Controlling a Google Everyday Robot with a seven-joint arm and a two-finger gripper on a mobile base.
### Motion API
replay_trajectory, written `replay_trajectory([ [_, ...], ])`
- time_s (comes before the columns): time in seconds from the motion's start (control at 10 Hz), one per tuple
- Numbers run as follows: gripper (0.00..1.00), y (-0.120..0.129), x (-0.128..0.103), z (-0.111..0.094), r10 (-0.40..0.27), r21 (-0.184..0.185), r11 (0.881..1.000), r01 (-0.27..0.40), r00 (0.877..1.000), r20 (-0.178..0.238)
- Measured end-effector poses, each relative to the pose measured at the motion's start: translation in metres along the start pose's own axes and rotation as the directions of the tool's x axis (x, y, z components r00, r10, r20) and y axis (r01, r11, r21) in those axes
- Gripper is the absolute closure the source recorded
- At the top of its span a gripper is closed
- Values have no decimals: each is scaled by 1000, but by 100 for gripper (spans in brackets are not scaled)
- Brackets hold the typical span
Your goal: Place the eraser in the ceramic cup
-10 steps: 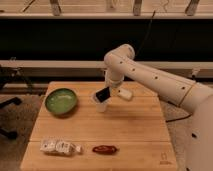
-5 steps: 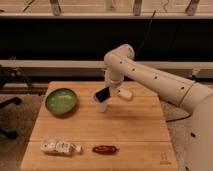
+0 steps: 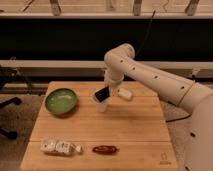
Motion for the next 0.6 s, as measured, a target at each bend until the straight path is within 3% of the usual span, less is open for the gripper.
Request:
replay_trajectory([
  [0.1, 100, -5, -9, 0, -18, 0, 1000, 18, 1000, 16],
  [0.6, 100, -15, -27, 8, -61, -15, 998, 62, 997, 54],
])
